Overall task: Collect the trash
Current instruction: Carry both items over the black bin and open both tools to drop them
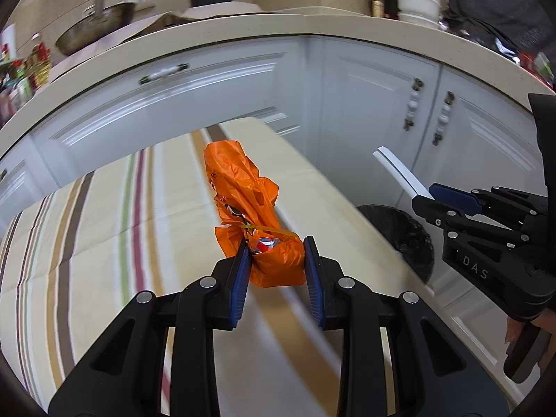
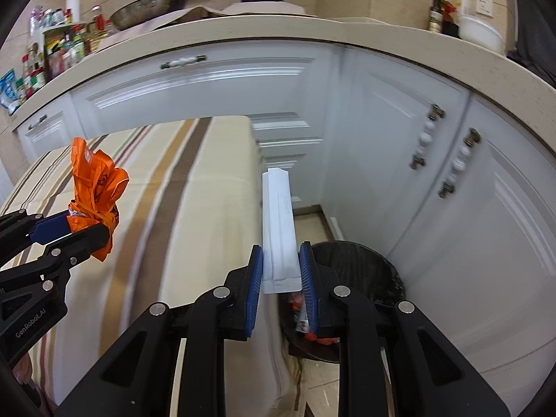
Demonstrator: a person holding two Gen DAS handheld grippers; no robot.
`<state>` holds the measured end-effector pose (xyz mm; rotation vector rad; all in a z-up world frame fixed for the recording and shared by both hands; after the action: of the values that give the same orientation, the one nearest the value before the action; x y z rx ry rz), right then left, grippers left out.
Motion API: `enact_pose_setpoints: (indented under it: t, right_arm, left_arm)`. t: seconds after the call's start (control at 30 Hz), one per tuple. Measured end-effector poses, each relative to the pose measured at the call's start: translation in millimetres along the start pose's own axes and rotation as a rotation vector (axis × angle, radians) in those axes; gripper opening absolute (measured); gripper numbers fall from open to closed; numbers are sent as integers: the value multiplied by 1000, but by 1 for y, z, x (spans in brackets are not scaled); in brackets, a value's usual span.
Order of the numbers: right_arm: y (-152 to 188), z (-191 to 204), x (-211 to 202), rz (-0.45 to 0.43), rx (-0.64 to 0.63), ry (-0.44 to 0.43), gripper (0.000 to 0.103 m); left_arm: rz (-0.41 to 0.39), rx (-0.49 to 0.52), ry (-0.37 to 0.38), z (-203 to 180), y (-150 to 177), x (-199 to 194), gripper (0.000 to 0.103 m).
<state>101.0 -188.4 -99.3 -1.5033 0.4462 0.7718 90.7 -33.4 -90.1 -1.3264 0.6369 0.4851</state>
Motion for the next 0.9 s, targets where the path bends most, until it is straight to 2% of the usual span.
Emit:
enact_pose_setpoints:
  t: [0.43,0.8,0.83,0.87,0.9]
  right_arm:
    - [21,-80,-6,-8,127,94,23]
    - [24,-112,14,-4,194,113,23]
    - [24,-115,18,-9,202,107,26]
    - [24,-120,23,-6,216,97,36]
    - [25,-123,26,-3,226,95,41]
  left_arm:
    - [-8,134,76,-93,-26,27,29]
    - [35,198,108,-140,-35,67,29]
    - [43,204,108,-144,-36,73,30]
    - [52,208,109,-146,-36,77,30]
    - [71,207,113,-149,-37,84,31]
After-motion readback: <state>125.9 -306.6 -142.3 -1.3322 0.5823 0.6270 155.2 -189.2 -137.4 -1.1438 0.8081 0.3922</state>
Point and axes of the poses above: each gripper's, at about its wrist camera, not at the fingertips, and x roughly the way its jaws point, z to its left, y to its underside, the point moved 4 cm from there along x, roughly the way its jaws point, and after that the axes turned 5 degrees about -y, right-handed, at the moved point
